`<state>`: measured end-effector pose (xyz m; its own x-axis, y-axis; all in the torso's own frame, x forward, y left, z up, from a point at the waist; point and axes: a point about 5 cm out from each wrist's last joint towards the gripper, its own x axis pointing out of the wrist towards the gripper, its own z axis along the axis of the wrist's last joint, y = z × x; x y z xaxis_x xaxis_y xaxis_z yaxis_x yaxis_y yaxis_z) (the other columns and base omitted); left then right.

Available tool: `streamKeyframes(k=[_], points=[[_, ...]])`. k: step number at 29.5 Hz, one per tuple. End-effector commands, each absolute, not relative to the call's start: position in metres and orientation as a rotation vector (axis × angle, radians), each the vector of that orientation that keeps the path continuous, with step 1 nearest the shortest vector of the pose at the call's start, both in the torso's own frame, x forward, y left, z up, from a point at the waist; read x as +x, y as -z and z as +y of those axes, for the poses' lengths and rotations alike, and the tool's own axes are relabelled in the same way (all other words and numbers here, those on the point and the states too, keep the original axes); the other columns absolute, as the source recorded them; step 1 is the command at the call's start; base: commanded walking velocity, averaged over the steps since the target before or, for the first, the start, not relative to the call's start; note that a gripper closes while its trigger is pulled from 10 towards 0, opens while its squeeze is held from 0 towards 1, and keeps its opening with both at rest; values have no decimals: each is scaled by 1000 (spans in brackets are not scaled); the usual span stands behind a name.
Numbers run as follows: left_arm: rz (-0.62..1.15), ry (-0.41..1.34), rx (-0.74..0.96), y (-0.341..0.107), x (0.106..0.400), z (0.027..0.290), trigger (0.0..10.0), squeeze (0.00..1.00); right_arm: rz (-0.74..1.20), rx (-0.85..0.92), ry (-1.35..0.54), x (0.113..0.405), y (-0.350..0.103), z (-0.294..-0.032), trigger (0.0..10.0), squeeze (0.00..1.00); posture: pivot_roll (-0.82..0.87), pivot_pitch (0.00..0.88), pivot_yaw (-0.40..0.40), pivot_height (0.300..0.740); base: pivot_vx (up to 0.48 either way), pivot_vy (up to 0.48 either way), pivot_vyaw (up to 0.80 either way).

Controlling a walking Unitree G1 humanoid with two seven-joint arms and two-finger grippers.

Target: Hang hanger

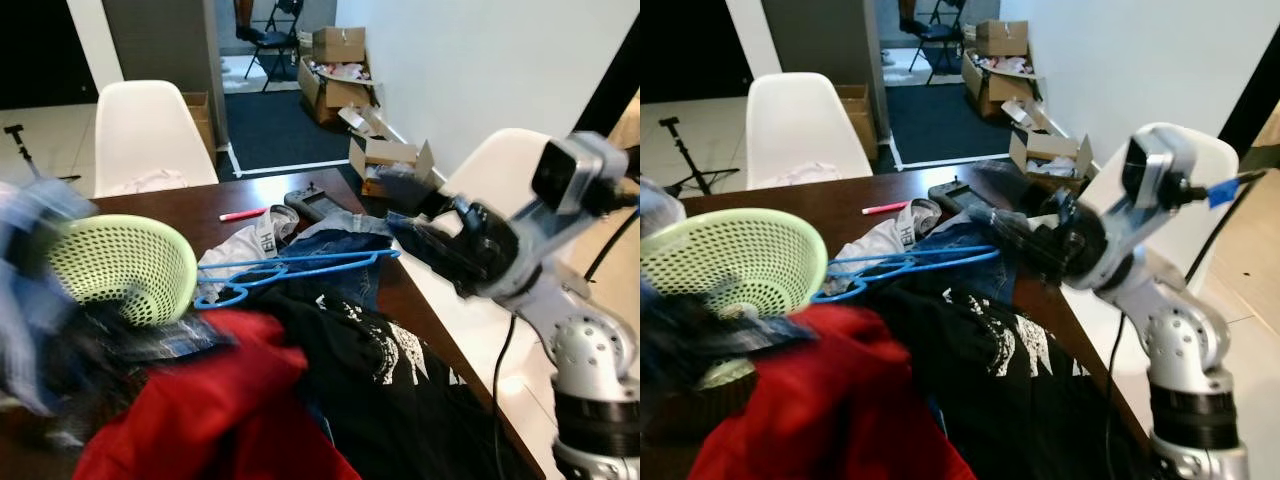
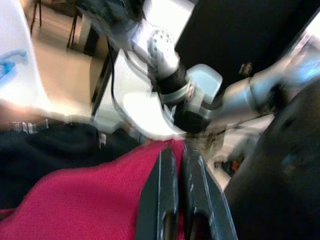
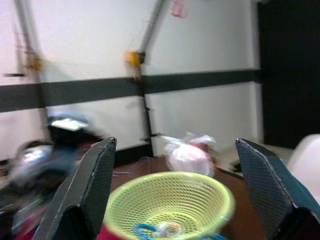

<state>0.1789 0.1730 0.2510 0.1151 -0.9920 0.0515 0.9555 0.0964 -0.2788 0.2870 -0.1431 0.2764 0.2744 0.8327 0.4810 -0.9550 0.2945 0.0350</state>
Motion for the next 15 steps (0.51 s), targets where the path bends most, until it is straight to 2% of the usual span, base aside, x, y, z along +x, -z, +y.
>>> streamKeyframes(k=[1, 2, 3, 4, 7, 9, 11, 12, 13, 14, 15], points=[[184, 1435, -247, -243, 178, 164, 0, 0, -373, 314, -1182, 293, -270, -138, 10000, 1000, 151, 51, -83, 740, 0, 0, 0], [218, 1389, -245, -231, 178, 154, 0, 0, -348, 290, -1148, 298, -266, -133, 10000, 286, 149, 52, -85, 740, 0, 0, 0], [218, 1389, -245, -231, 178, 154, 0, 0, -348, 290, -1148, 298, -266, -133, 10000, 286, 149, 52, -85, 740, 0, 0, 0], [267, 1362, -221, -216, 175, 144, 0, 0, -336, 271, -1117, 302, -265, -130, 10000, 0, 150, 51, -86, 740, 0, 0, 0], [323, 1278, -162, -193, 173, 131, 0, 0, -338, 243, -1080, 308, -269, -132, 10000, 0, 151, 51, -89, 740, 0, 0, 0], [323, 1278, -162, -193, 173, 131, 0, 0, -338, 243, -1080, 308, -269, -132, 10000, 0, 151, 51, -89, 740, 0, 0, 0], [344, 1145, -88, -171, 177, 123, 0, 0, -353, 178, -1056, 313, -275, -138, 10000, 0, 150, 50, -92, 740, 0, 0, 0], [320, 1048, -34, -159, 183, 121, 8549, 0, -352, 132, -1069, 313, -278, -140, 10000, 0, 142, 43, -98, 740, 0, 0, 0], [320, 1048, -34, -159, 183, 121, 8549, 0, -352, 132, -1069, 313, -278, -140, 10000, 0, 142, 43, -98, 740, 0, 0, 0], [289, 962, 0, -151, 188, 119, 10000, 0, -347, 89, -1094, 312, -279, -140, 10000, 0, 142, 43, -98, 740, 0, 0, 0], [289, 962, 0, -151, 188, 119, 10000, 0, -347, 89, -1094, 312, -279, -140, 10000, 0, 142, 43, -98, 740, 0, 0, 0]])
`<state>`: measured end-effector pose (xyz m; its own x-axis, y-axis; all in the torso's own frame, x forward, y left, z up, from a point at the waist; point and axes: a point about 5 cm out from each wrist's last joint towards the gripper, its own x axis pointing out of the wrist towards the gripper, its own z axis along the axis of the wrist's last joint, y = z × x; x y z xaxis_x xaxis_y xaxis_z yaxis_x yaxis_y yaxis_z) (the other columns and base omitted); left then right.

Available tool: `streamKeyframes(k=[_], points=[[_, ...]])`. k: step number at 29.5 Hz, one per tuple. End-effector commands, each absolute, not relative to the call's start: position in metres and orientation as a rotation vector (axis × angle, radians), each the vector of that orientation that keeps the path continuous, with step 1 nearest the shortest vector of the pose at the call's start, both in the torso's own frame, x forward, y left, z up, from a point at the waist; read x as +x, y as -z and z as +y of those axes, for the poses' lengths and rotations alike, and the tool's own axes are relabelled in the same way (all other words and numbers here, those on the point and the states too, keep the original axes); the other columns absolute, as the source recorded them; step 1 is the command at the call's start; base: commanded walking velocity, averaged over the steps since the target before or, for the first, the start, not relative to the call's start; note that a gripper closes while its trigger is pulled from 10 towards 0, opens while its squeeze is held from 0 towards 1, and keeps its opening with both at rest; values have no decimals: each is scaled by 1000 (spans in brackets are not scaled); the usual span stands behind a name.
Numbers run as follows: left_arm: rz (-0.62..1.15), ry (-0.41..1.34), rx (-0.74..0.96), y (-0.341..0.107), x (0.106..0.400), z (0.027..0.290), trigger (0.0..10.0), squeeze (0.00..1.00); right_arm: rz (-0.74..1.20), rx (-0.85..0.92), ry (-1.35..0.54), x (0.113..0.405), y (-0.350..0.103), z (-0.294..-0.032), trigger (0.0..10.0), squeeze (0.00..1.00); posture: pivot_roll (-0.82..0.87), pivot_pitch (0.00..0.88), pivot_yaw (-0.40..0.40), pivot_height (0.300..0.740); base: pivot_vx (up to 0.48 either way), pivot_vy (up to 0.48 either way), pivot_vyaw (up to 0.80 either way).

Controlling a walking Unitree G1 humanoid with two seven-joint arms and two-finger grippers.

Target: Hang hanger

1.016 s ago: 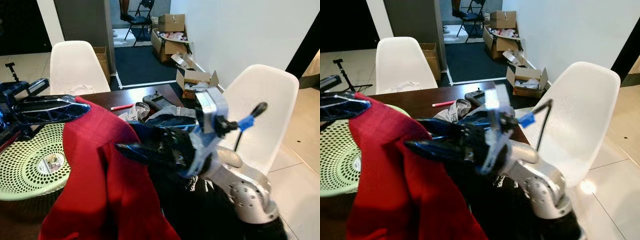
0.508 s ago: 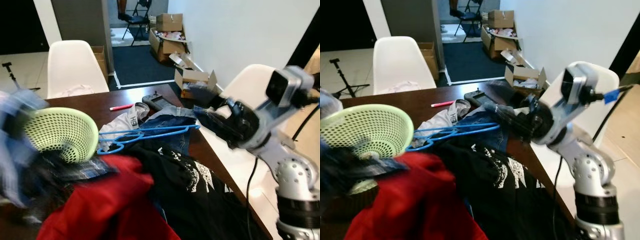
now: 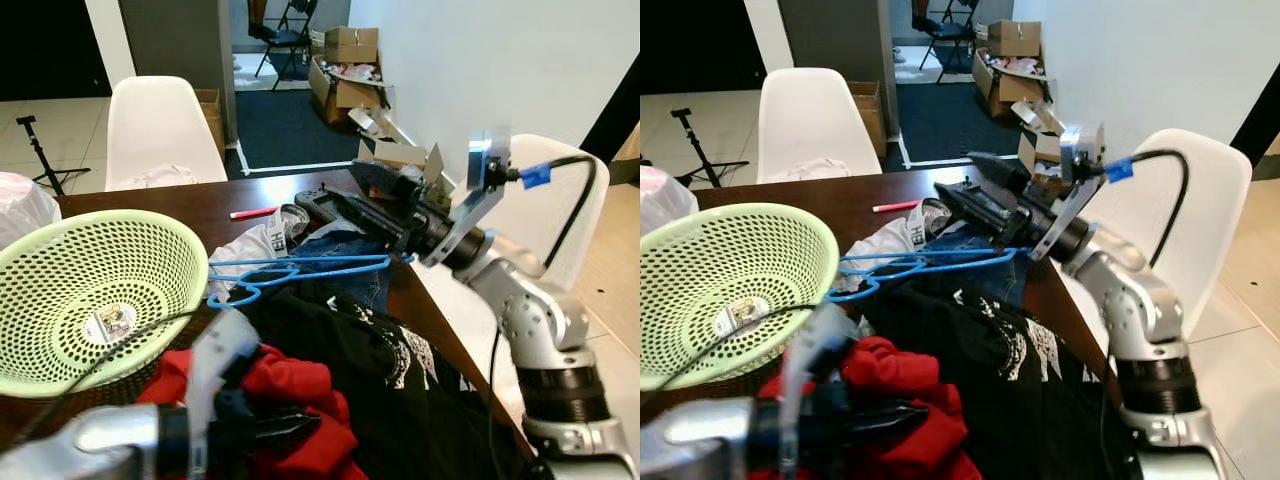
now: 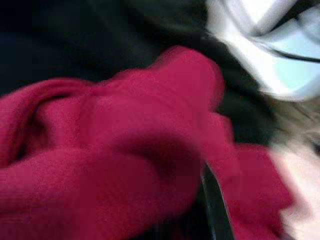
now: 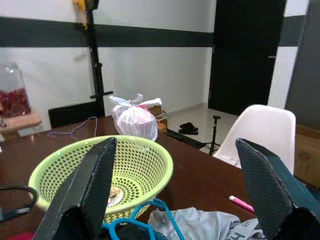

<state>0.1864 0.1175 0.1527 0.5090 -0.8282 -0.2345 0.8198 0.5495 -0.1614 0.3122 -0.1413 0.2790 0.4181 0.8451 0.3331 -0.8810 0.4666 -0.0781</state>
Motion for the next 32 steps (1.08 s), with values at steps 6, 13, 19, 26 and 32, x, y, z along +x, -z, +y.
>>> streamKeyframes(k=[6, 13, 19, 26, 32], points=[[164, 681, -21, -139, 196, 123, 10000, 0, -255, -120, -1240, 300, -270, -143, 10000, 0, 141, 42, -110, 740, 0, 0, 0], [71, 542, 33, -140, 194, 122, 10000, 0, -105, -452, -1335, 296, -257, -141, 10000, 0, 139, 38, -124, 740, 0, 0, 0], [33, 564, 112, -137, 191, 111, 10000, 0, -84, -742, -1265, 312, -235, -106, 10000, 0, 141, 43, -130, 740, 0, 0, 0], [5, 589, 159, -135, 188, 103, 10000, 0, -137, -850, -1091, 330, -227, -73, 10000, 0, 145, 47, -130, 740, 0, 0, 0], [-5, 566, 140, -133, 188, 103, 10000, 0, -133, -1015, -1056, 334, -221, -67, 10000, 0, 144, 46, -132, 740, 0, 0, 0]])
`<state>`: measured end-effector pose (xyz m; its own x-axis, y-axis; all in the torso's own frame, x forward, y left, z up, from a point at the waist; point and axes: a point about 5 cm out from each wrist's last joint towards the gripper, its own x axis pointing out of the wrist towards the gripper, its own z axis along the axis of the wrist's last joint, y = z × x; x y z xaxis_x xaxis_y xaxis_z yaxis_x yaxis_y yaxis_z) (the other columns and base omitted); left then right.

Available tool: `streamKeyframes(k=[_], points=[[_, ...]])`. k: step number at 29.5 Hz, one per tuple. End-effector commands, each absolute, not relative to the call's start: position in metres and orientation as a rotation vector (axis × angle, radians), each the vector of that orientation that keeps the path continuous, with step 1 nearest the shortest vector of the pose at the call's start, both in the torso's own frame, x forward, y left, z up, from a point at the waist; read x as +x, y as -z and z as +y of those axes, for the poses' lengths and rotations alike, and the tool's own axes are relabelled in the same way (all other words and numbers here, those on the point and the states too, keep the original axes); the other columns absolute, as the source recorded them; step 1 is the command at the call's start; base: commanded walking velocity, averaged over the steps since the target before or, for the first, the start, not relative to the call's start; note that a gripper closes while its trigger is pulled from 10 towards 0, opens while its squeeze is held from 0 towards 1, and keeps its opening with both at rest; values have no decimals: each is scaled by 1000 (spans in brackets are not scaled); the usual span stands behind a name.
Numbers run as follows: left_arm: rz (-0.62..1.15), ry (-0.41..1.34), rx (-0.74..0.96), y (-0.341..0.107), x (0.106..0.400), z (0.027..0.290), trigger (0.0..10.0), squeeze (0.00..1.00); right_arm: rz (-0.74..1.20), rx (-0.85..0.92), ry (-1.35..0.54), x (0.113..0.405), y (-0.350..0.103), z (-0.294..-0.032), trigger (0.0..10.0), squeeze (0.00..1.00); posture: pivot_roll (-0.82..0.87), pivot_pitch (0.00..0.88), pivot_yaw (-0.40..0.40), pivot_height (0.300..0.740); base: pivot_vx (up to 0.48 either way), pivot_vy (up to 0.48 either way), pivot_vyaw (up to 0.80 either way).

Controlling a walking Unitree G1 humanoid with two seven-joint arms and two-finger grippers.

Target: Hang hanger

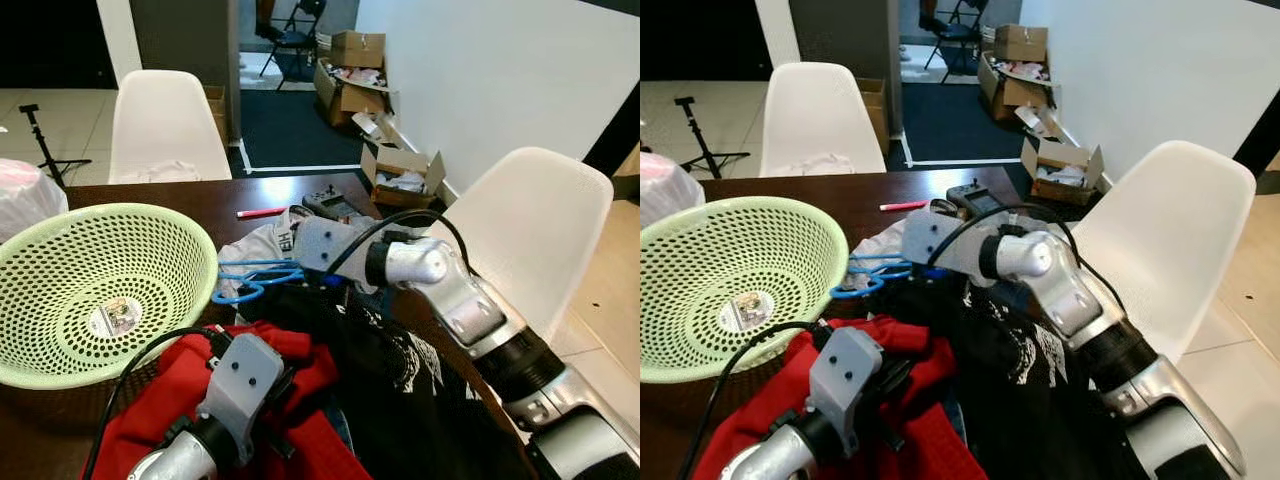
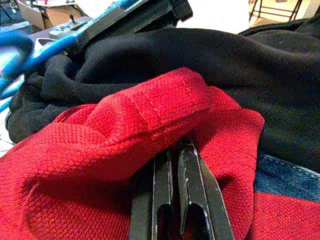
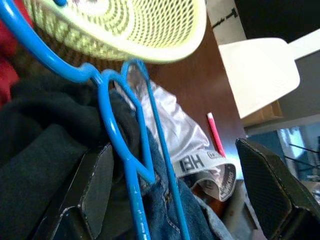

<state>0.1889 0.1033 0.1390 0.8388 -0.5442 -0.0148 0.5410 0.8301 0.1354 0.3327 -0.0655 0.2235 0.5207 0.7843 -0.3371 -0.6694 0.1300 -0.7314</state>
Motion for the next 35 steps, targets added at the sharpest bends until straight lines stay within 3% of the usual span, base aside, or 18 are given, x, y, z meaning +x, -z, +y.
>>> streamKeyframes(k=[1, 2, 3, 4, 5, 6, 26, 29, 30, 33, 35], points=[[-10, 561, 139, -133, 188, 103, 10000, 0, -135, -1049, -1059, 334, -219, -65, 10000, 0, 142, 47, -133, 740, 0, 0, 0], [-16, 559, 144, -132, 188, 102, 10000, 0, -142, -1086, -1058, 334, -218, -62, 8118, 0, 143, 46, -135, 740, 0, 0, 0], [-16, 559, 144, -132, 188, 102, 10000, 0, -142, -1086, -1058, 334, -218, -62, 8118, 0, 143, 46, -135, 740, 0, 0, 0], [-20, 559, 148, -132, 188, 102, 10000, 0, -145, -1116, -1063, 334, -217, -61, 3725, 0, 144, 46, -135, 740, 0, 0, 0], [-20, 559, 148, -132, 188, 102, 10000, 0, -145, -1116, -1063, 334, -217, -61, 3725, 0, 144, 46, -135, 740, 0, 0, 0], [-25, 558, 151, -132, 188, 102, 10000, 0, -149, -1143, -1068, 334, -215, -59, 0, 0, 144, 46, -135, 740, 0, 0, 0], [-40, 561, 152, -130, 190, 99, 10000, 0, -167, -1216, -996, 341, -217, -70, 0, 0, 140, 40, -135, 740, 0, 0, 0], [-17, 637, 144, -131, 191, 97, 10000, 0, -207, -885, -904, 353, -246, -87, 0, 0, 143, 35, -134, 740, 0, 0, 0], [-17, 637, 144, -131, 191, 97, 10000, 0, -207, -885, -904, 353, -246, -87, 0, 0, 143, 35, -134, 740, 0, 0, 0], [3, 778, 98, -142, 189, 88, 10000, 0, -219, -646, -802, 365, -268, -121, 0, 0, 145, 34, -133, 740, 0, 0, 0], [6, 808, 91, -144, 188, 86, 10000, 0, -219, -619, -788, 367, -271, -126, 0, 0, 145, 34, -133, 740, 0, 0, 0]])
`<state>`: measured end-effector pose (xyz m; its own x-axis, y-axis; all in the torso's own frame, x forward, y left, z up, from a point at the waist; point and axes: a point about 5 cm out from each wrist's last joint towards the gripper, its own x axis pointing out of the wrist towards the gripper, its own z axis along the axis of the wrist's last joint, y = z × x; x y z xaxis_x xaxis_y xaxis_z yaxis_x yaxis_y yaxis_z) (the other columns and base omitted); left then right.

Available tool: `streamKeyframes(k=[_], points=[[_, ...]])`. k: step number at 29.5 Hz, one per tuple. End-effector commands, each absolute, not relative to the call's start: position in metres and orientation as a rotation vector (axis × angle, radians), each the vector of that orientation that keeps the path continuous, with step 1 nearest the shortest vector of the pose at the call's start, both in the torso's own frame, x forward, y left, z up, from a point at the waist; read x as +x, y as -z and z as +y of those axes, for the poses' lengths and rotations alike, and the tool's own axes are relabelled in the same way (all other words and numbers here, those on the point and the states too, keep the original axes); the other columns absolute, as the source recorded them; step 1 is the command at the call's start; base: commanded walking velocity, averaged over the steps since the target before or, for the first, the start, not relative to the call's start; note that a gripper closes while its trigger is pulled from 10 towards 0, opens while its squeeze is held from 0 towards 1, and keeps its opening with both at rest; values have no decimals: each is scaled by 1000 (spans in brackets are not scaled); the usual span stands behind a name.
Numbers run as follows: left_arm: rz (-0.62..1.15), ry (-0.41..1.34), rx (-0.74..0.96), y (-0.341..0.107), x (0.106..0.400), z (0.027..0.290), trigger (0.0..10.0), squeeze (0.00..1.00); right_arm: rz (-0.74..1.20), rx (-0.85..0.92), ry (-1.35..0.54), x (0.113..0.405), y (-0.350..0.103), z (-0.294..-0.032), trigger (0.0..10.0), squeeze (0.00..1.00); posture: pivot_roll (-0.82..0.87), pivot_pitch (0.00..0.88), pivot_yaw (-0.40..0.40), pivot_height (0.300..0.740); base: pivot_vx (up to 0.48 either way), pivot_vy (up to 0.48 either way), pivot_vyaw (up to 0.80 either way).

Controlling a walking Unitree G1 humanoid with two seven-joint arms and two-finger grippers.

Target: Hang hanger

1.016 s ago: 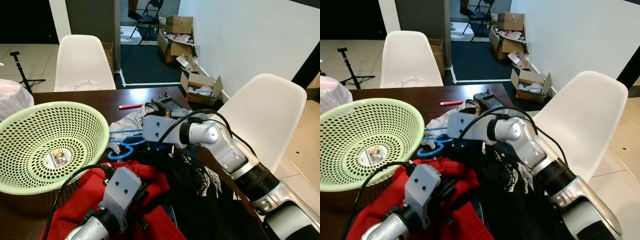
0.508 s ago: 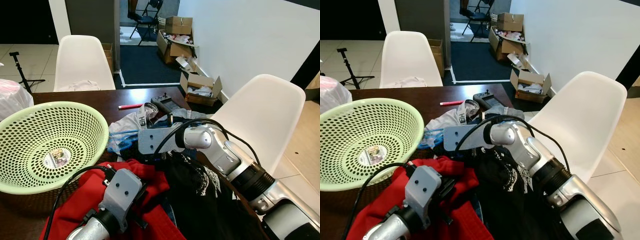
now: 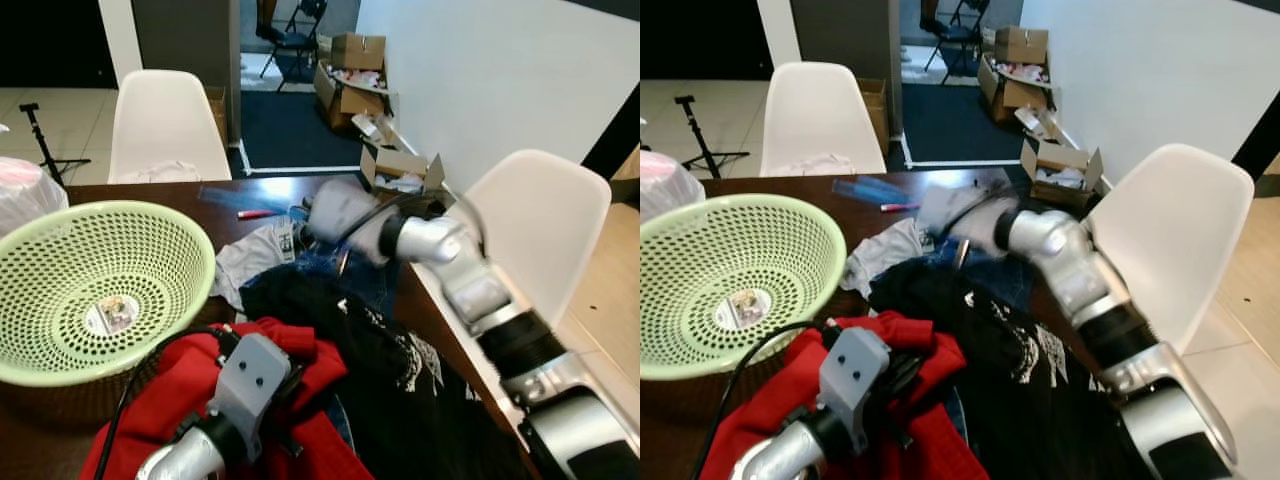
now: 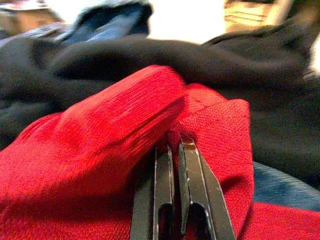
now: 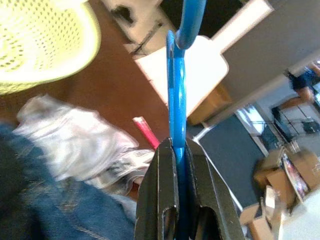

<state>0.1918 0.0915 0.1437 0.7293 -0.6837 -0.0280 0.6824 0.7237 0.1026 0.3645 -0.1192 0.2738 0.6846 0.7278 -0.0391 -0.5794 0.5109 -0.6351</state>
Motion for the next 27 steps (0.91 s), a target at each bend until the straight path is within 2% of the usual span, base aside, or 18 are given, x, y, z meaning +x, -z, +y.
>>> streamKeyframes(k=[1, 4, 5, 6, 8, 9, 10, 11, 12, 13, 14, 17, 23, 27], points=[[0, 865, 70, -154, 186, 86, 10000, 0, -223, -551, -759, 369, -275, -138, 0, 0, 142, 33, -127, 740, 0, 0, 0], [-14, 931, 53, -166, 184, 87, 10000, 0, -234, -466, -729, 370, -280, -151, 0, 0, 142, 33, -127, 740, 0, 0, 0], [-27, 965, 39, -177, 183, 91, 10000, 0, -247, -375, -732, 369, -282, -154, 0, 0, 148, 33, -125, 740, 0, 0, 0], [-27, 965, 39, -177, 183, 91, 10000, 0, -247, -375, -732, 369, -282, -154, 0, 0, 148, 33, -125, 740, 0, 0, 0], [-42, 1011, 18, -191, 182, 99, 10000, 0, -264, -240, -749, 366, -282, -156, 0, 0, 150, 33, -123, 740, 0, 0, 0], [-42, 1011, 18, -191, 182, 99, 10000, 0, -264, -240, -749, 366, -282, -156, 0, 0, 150, 33, -123, 740, 0, 0, 0], [-79, 1063, -4, -209, 178, 108, 10000, 0, -275, -113, -742, 365, -278, -153, 0, 0, 157, 33, -114, 740, 0, 0, 0], [-79, 1063, -4, -209, 178, 108, 10000, 0, -275, -113, -742, 365, -278, -153, 0, 0, 157, 33, -114, 740, 0, 0, 0], [-132, 1094, -29, -228, 176, 117, 10000, 0, -279, 22, -734, 364, -272, -149, 10000, 0, 164, 34, -109, 740, 0, 0, 0], [-169, 1116, -44, -242, 173, 122, 10000, 0, -278, 112, -728, 363, -268, -145, 10000, 0, 164, 34, -109, 740, 0, 0, 0], [-169, 1116, -44, -242, 173, 122, 10000, 0, -278, 112, -728, 363, -268, -145, 10000, 0, 164, 34, -109, 740, 0, 0, 0], [-348, 1099, -195, -282, 180, 126, 10000, 0, -251, 364, -677, 365, -251, -131, 10000, 0, 170, 32, -96, 740, 0, 0, 0], [-361, 1074, -199, -279, 187, 116, 10000, 0, -246, 432, -653, 367, -248, -124, 10000, 0, 160, 26, -89, 740, 0, 0, 0], [-288, 1033, -228, -261, 206, 90, 10000, 0, -230, 496, -639, 367, -244, -111, 10000, 0, 154, 16, -92, 740, -160, 0, 0]])
